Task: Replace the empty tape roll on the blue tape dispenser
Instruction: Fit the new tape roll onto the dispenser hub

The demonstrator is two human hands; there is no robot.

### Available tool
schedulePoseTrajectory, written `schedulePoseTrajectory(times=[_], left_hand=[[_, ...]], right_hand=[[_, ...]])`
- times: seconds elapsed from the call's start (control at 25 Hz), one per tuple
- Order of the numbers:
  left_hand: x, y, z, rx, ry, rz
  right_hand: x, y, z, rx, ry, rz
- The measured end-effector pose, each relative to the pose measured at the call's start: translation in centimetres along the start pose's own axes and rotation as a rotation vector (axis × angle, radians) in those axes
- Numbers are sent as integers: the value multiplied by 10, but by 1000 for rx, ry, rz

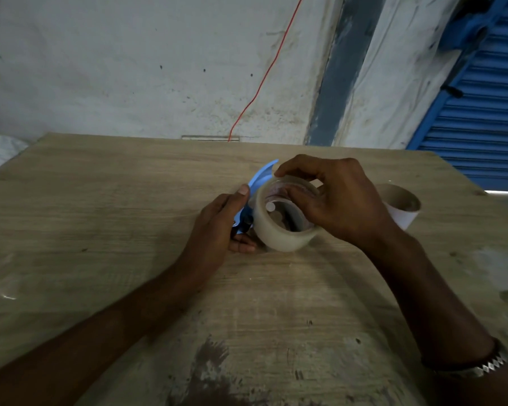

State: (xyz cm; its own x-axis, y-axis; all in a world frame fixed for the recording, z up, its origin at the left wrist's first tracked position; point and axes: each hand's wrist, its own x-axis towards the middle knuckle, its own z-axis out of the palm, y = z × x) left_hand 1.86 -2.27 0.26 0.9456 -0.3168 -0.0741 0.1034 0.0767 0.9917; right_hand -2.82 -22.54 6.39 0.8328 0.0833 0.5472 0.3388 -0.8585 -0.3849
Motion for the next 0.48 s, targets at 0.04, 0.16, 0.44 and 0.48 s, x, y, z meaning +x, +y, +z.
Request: schedulePoseTrajectory(times=[0.04, 0.16, 0.44, 0.48], left_hand=[[1, 0, -1, -28, -2, 2], [1, 0, -4, -86, 18, 16], [-1, 1, -4, -59, 53, 93], [-1, 2, -4, -57, 53, 98]], right_hand=[[-1, -3, 1, -29, 19, -9], [-3, -11, 4, -62, 77, -21], [-5, -14, -3, -41, 123, -57], [-4, -12, -8, -1, 122, -58]])
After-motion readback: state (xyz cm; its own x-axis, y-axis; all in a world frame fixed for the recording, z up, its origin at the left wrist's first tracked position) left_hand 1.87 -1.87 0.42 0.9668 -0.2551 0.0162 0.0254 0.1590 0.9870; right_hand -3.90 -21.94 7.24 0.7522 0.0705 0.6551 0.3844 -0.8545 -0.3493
